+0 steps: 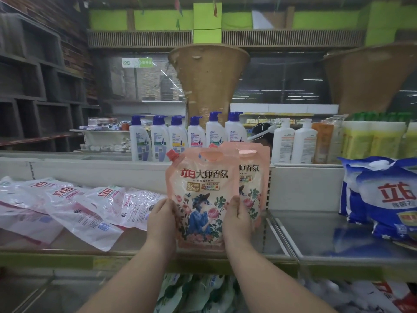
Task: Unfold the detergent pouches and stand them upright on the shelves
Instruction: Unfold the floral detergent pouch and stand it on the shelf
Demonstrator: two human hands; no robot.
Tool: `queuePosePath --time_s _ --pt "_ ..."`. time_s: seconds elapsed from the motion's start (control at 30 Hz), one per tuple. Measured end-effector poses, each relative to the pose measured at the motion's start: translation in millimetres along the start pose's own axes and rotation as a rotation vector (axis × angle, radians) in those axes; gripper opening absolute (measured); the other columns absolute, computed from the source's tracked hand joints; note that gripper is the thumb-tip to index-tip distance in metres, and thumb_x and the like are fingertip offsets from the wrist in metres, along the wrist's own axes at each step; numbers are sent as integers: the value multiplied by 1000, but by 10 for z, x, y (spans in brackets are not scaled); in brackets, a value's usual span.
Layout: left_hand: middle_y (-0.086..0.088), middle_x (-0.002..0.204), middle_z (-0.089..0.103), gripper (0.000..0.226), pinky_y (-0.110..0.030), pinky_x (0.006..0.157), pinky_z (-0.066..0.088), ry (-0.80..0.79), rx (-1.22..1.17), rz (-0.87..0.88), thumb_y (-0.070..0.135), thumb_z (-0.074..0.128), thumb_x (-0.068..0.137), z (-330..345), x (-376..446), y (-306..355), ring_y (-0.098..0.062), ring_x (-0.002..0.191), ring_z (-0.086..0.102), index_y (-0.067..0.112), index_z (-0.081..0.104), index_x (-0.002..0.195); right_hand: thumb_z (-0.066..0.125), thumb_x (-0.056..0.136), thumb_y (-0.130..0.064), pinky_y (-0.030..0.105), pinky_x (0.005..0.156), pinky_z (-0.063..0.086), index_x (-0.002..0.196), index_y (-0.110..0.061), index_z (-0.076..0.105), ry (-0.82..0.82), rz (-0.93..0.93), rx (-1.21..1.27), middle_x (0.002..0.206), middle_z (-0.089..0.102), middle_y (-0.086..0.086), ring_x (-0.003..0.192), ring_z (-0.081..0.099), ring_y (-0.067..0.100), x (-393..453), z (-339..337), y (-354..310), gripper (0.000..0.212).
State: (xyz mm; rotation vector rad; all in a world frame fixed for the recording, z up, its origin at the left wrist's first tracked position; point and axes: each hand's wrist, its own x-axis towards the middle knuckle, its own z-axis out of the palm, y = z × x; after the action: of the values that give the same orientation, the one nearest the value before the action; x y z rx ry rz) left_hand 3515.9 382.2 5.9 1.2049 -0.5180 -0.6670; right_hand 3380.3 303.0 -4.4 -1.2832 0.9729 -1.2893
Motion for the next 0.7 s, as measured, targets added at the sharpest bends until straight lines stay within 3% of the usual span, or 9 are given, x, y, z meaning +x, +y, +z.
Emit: queuePosePath --time_s 0.07,0.13,0.27,0.33,0.4,0.47,0.57,0.63,0.7 --pt "-15 103 78 27 -60 85 62 -9 -40 -13 20 42 106 45 -9 5 -33 95 78 9 66 111 31 107 -61 40 75 61 120 -35 57 17 -21 -1 93 59 -18 90 64 13 45 -18 6 39" --pt "-17 105 77 25 -62 86 61 -11 -63 -27 19 42 105 100 -23 24 -34 94 78 6 61 114 32 107 -61 29 64 52 113 -38 55 35 -31 -21 93 61 -16 84 63 13 86 -54 29 33" --pt "-22 110 74 26 -61 87 61 -30 -101 -51 19 41 107 226 -73 47 -36 94 78 1 56 118 32 105 -64 39 69 58 104 -39 60 61 -40 -21 94 67 -10 78 63 21 105 -143 13 37" --pt "-28 117 69 29 -62 92 58 -29 -111 -59 21 41 108 295 -83 34 -40 101 75 -3 52 120 34 108 -57 32 62 54 90 -39 57 74 -59 -15 93 67 -7 74 60 15 111 -206 -25 34" --pt "-28 114 69 27 -57 87 62 -13 -119 -57 21 41 108 359 -96 21 -39 99 76 -2 53 117 35 110 -54 27 59 48 87 -39 55 71 -48 -1 92 67 -5 77 61 14 131 -271 -43 34" --pt "-19 106 75 25 -51 76 66 -5 -110 -62 25 42 108 406 -100 -4 -34 92 78 8 60 113 36 107 -58 30 63 54 92 -38 59 63 -27 18 95 72 -2 83 68 19 172 -319 -22 34" --pt "-11 102 78 29 -53 75 65 -5 -73 -73 35 44 107 452 -73 -53 -32 92 79 23 68 96 35 102 -67 42 72 64 107 -37 64 85 -14 10 93 76 -1 85 73 23 237 -369 70 41" --pt "-10 102 78 29 -54 77 64 -22 -73 -82 37 43 108 490 -78 -56 -32 94 78 23 67 98 34 95 -76 50 78 66 106 -41 64 85 -13 14 93 77 -3 87 75 24 250 -404 99 48" --pt "-9 101 78 27 -53 77 65 -30 -68 -88 34 43 109 537 -112 -50 -31 95 78 21 66 103 33 87 -81 51 80 66 103 -41 65 79 -4 32 95 79 -5 91 76 23 248 -448 89 54"
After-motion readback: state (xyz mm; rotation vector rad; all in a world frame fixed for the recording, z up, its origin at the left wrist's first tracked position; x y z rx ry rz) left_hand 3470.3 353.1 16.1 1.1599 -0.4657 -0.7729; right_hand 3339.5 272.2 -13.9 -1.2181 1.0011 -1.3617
